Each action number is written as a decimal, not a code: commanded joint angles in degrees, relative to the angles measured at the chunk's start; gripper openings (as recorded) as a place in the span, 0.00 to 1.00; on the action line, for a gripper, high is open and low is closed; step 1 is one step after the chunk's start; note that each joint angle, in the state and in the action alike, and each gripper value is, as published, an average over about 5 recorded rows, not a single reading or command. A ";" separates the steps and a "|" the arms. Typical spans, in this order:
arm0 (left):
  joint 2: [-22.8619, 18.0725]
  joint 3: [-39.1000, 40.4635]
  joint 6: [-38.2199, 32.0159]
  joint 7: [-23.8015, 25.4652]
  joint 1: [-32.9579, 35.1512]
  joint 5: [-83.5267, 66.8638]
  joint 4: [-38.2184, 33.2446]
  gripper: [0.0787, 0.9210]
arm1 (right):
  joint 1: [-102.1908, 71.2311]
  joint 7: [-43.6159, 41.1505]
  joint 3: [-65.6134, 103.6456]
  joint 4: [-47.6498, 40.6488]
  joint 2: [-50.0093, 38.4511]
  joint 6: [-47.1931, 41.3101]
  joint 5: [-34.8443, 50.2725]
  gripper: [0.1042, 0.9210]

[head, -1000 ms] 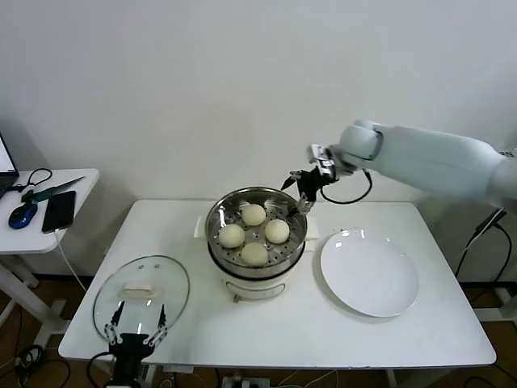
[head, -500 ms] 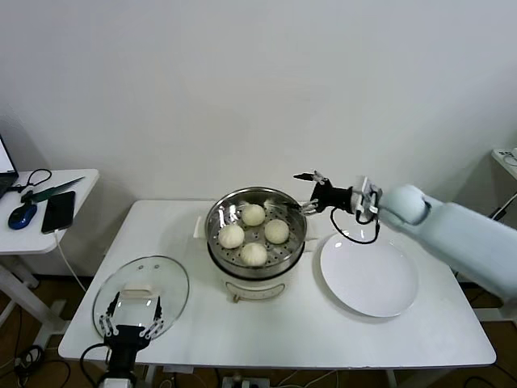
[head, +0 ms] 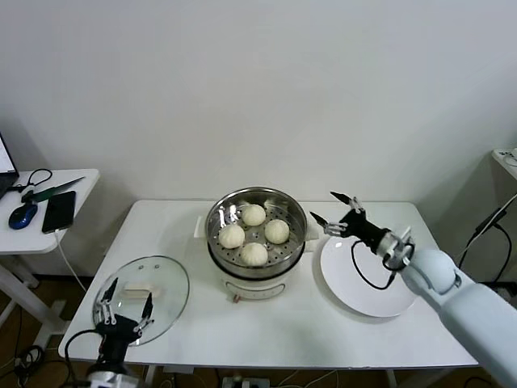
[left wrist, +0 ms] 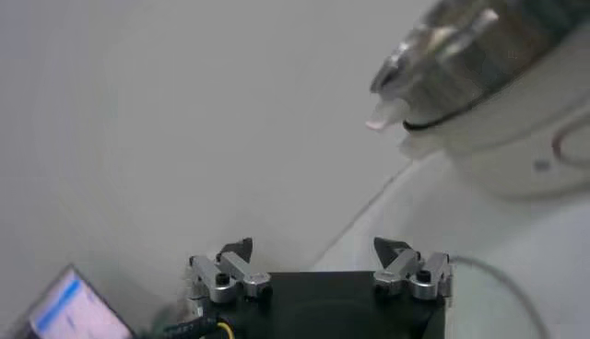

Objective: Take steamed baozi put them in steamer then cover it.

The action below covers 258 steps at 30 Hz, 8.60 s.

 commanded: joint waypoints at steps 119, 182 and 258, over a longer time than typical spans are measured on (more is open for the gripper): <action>22.98 42.66 47.24 12.97 -34.45 39.54 -5.29 0.08 | -17.69 -3.65 21.14 -9.56 11.12 1.77 -15.70 0.88; 0.13 50.72 50.68 17.33 -51.81 44.78 24.21 0.08 | -19.00 -2.99 23.72 -10.71 13.58 2.71 -18.50 0.88; 14.32 27.48 29.03 -9.19 -25.86 -7.21 -3.02 0.88 | -23.09 -0.56 29.46 -4.50 15.72 0.91 -19.25 0.88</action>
